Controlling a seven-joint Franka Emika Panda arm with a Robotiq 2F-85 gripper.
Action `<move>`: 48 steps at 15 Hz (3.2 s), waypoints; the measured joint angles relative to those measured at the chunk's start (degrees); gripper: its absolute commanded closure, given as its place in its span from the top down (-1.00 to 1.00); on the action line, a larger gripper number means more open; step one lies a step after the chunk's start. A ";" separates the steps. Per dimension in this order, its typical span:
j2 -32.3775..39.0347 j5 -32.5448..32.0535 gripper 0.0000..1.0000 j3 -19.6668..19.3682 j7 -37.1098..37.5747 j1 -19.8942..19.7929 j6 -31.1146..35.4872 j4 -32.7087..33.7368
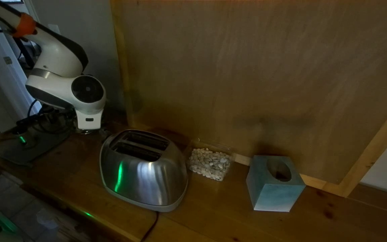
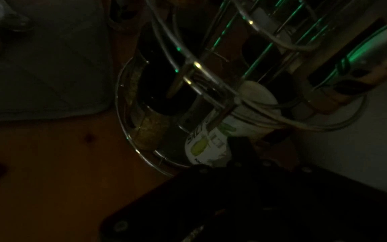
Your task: Take the bottle from the top shelf to the bottom shelf of the spice rack
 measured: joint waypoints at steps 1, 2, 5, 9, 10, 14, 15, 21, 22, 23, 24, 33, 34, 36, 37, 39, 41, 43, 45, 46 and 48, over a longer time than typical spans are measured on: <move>0.00 -1.19 -1.00 0.00 0.93 -0.09 0.00 -0.09; 0.00 -2.23 -1.00 0.00 1.70 -0.18 -0.02 -0.12; -0.14 -4.30 -1.00 0.04 2.32 -0.26 -0.83 -0.13; -0.34 -5.16 -1.00 0.77 2.19 -0.18 -2.01 -0.12; -0.56 -5.16 -1.00 0.84 2.09 -0.17 -2.06 -0.11; -0.90 -5.38 -1.00 0.97 1.30 -0.17 -3.56 -0.11; -0.90 -5.38 -1.00 1.02 1.21 -0.17 -3.56 -0.11; -0.90 -6.27 -1.00 1.63 1.11 -0.22 -0.74 -0.11; -0.91 -6.34 -1.00 1.70 0.66 -0.25 1.18 -0.11; -0.93 -6.34 -0.48 1.71 0.06 -0.27 2.92 -0.11; -0.99 -6.34 -0.46 1.71 -0.48 -0.28 4.28 -0.12; -1.82 -6.30 0.77 1.64 -2.36 -0.37 7.10 -0.12; -1.69 -6.31 0.93 1.59 -2.36 -0.38 7.06 -0.12; -1.07 -6.31 1.00 1.50 -2.36 -0.39 7.05 -0.12; -0.63 -6.31 1.00 1.47 -2.36 -0.39 7.05 -0.13; 0.29 -6.31 1.00 1.36 -2.36 -0.39 7.05 -0.09; 1.15 -6.30 1.00 1.13 -2.36 -0.40 6.98 0.16; 1.86 -6.30 1.00 0.80 -2.35 -0.41 6.64 0.39; 2.72 -6.30 0.94 0.39 -2.30 -0.45 5.89 0.61; 3.24 -6.30 0.99 0.20 -2.25 -0.48 5.35 0.76; 4.39 -6.25 1.00 -0.19 -2.15 -0.53 4.10 1.21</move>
